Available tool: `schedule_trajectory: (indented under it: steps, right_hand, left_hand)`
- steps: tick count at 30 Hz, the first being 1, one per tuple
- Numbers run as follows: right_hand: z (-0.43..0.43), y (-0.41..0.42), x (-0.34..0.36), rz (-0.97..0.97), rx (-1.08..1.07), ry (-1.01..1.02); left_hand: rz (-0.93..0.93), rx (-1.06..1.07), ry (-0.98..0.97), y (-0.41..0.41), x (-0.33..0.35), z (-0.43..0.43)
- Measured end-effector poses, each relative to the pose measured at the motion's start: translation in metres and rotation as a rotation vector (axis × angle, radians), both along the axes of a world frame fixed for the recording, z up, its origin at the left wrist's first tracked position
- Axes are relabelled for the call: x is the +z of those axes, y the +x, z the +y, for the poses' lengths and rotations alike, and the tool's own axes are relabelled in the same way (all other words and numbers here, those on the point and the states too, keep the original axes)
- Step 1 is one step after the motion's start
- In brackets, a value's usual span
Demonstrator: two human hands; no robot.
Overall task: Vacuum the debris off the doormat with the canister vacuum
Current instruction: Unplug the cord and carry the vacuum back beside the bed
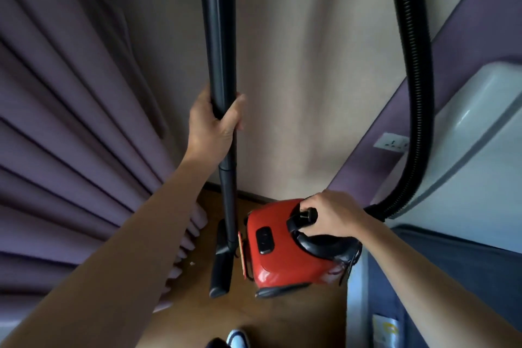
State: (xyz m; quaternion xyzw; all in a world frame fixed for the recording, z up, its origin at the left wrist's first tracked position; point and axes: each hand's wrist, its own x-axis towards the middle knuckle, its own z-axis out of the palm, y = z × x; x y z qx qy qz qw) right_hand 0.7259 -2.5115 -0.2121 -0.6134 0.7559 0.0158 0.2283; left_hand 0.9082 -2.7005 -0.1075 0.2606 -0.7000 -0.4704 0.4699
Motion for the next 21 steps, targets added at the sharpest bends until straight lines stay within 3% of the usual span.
schedule_trajectory:
  steps: [9, 21]
  right_hand:
    - [0.024, 0.042, 0.202, -0.026, -0.043, 0.005]
    - [0.021, 0.073, 0.260, -0.016, -0.020, -0.067]
  left_hand:
    - [-0.033, -0.011, 0.035, 0.044, 0.177, 0.035]
    - [0.013, 0.149, -0.006, 0.098, 0.213, 0.056]
